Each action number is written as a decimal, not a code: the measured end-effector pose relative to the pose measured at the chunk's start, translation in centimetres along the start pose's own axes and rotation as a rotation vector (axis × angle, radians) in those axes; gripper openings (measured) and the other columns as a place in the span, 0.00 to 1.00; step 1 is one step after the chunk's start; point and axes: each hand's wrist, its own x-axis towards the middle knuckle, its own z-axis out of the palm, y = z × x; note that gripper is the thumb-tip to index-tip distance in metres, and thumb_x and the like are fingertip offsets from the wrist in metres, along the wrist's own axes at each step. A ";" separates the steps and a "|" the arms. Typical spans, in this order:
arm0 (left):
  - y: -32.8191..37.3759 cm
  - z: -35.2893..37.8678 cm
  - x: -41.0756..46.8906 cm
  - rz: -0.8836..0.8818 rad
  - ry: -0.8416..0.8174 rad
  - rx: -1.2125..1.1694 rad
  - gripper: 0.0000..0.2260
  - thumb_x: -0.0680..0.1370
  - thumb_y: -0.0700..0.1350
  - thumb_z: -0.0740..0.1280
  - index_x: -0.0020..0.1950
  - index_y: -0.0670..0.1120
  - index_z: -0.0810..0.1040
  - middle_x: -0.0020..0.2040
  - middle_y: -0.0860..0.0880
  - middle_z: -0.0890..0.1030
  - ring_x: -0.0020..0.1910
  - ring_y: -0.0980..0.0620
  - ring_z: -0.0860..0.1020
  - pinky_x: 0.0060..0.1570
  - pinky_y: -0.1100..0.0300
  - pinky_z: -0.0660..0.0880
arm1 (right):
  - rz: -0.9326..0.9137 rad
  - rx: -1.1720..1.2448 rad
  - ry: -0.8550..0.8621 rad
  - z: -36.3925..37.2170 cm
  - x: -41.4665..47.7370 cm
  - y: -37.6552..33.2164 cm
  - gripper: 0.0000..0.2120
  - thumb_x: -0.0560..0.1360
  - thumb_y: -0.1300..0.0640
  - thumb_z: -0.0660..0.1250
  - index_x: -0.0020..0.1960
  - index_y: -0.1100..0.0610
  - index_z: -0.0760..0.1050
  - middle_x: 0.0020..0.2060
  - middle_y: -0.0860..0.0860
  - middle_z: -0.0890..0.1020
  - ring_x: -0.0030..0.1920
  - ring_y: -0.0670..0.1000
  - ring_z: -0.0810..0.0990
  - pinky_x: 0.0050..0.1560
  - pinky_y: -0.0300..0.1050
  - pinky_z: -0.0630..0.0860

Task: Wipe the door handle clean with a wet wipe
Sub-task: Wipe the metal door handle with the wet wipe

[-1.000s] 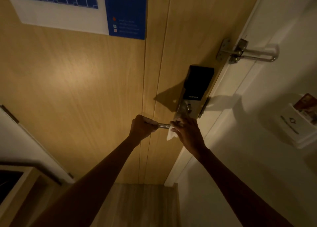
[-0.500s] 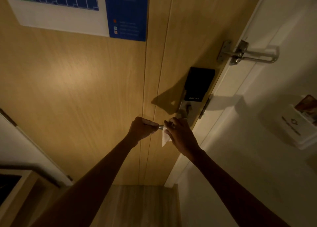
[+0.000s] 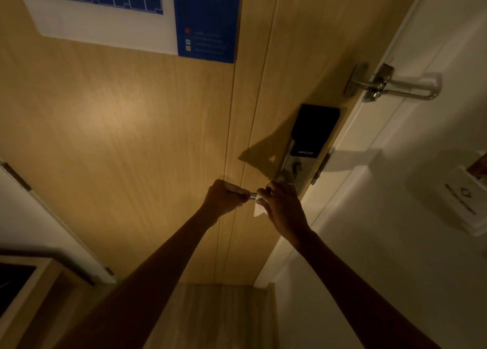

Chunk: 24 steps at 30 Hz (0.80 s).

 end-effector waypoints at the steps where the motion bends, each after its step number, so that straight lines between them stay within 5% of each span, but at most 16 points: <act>1: 0.0 -0.1 0.0 0.004 -0.009 0.006 0.04 0.69 0.40 0.75 0.41 0.48 0.86 0.39 0.45 0.86 0.41 0.49 0.85 0.49 0.54 0.82 | -0.007 0.000 -0.010 0.0 0.2 -0.2 0.09 0.72 0.56 0.73 0.52 0.55 0.80 0.50 0.54 0.81 0.53 0.55 0.79 0.52 0.52 0.78; 7: -0.1 -0.2 0.2 0.025 -0.021 0.001 0.05 0.69 0.39 0.76 0.43 0.44 0.85 0.40 0.42 0.86 0.42 0.46 0.85 0.49 0.52 0.82 | 0.081 -0.006 -0.008 -1.1 -1.3 2.9 0.10 0.70 0.57 0.75 0.51 0.54 0.81 0.50 0.52 0.81 0.53 0.53 0.79 0.50 0.44 0.74; 18: -0.2 -0.8 0.6 -0.002 -0.118 0.002 0.08 0.72 0.45 0.73 0.49 0.43 0.85 0.45 0.46 0.86 0.43 0.54 0.84 0.44 0.62 0.81 | 0.013 0.011 0.005 0.2 0.2 -1.2 0.16 0.69 0.56 0.76 0.55 0.57 0.79 0.49 0.55 0.82 0.51 0.55 0.80 0.47 0.48 0.79; 24: 0.2 -0.9 0.1 -0.044 -0.152 -0.141 0.16 0.78 0.53 0.65 0.50 0.41 0.83 0.46 0.46 0.86 0.46 0.54 0.84 0.42 0.64 0.81 | -0.012 0.125 -0.230 -0.7 2.1 0.3 0.10 0.78 0.52 0.65 0.57 0.55 0.79 0.53 0.52 0.80 0.56 0.51 0.77 0.58 0.47 0.73</act>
